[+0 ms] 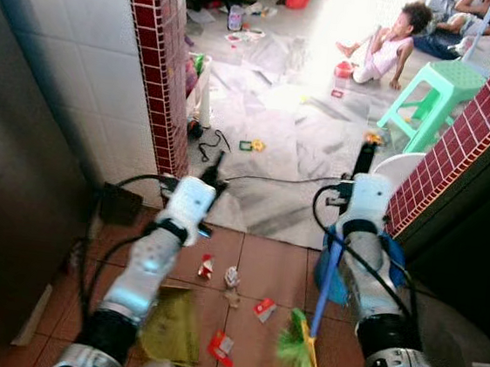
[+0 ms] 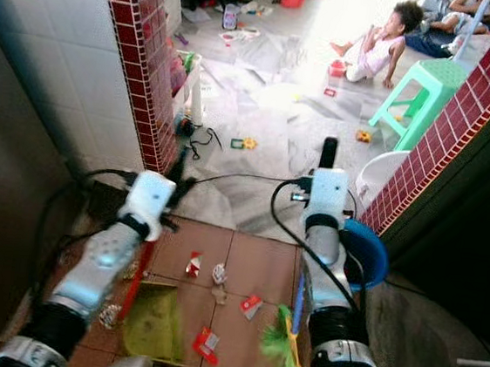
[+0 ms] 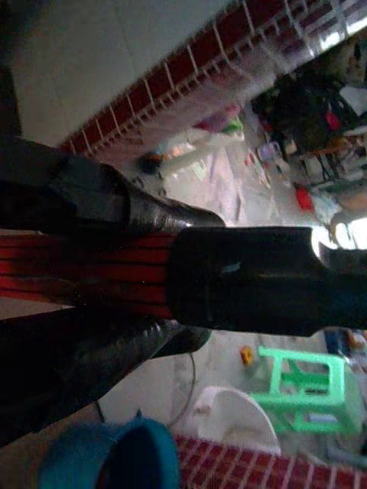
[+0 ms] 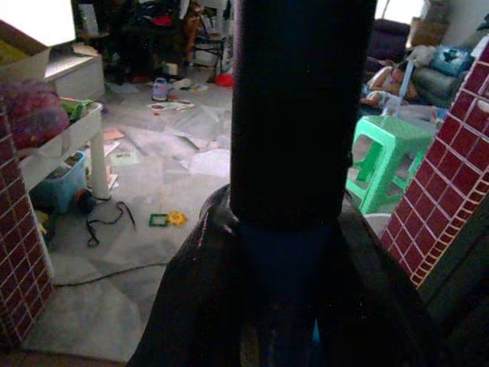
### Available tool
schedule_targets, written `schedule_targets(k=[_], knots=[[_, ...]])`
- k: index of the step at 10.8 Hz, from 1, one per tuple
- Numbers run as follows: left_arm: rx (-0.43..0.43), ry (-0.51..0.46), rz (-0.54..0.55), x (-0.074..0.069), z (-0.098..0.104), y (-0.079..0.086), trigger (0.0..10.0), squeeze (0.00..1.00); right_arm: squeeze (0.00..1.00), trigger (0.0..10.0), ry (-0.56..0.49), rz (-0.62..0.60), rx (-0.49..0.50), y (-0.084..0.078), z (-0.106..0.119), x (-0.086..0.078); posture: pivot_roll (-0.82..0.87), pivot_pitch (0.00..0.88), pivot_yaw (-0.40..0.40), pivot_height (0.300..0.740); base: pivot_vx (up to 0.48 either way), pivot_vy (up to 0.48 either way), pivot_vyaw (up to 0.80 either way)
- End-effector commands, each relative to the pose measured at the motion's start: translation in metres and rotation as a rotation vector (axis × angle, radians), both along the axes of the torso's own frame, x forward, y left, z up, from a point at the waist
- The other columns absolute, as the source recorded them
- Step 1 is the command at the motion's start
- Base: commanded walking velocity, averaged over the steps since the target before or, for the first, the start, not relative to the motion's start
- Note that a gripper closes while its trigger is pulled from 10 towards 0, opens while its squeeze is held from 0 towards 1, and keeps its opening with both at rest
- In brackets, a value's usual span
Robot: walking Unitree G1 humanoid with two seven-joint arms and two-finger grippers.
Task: Sweep floor
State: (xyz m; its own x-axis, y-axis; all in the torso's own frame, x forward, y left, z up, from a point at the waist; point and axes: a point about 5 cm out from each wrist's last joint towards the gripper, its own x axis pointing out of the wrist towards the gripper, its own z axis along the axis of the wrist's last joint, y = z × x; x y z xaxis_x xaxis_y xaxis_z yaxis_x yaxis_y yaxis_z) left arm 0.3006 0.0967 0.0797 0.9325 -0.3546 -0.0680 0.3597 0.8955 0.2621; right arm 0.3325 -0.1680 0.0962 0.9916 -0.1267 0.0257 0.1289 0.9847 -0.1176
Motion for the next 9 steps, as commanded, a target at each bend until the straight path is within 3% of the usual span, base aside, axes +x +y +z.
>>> schedule_targets(k=[1,7,9], knots=[[-0.019,-0.06,-0.039,0.0028,0.0108,-0.008,10.0,0.0,0.0,10.0,-0.019,0.001,0.009,-0.003,0.0066,0.0004,0.01,0.0,-0.054,0.74,0.0,0.0,0.0],[-0.055,-0.081,-0.012,0.0093,0.014,-0.009,10.0,0.0,0.0,10.0,0.005,0.024,-0.009,-0.0033,0.0059,0.0004,0.0,0.0,-0.071,0.74,-0.323,0.0,0.0],[-0.054,-0.085,-0.022,0.008,0.0142,-0.008,10.0,0.0,0.0,10.0,0.007,0.02,-0.006,-0.0018,0.0045,-0.0013,0.01,0.0,-0.061,0.74,-0.135,0.0,0.0]])
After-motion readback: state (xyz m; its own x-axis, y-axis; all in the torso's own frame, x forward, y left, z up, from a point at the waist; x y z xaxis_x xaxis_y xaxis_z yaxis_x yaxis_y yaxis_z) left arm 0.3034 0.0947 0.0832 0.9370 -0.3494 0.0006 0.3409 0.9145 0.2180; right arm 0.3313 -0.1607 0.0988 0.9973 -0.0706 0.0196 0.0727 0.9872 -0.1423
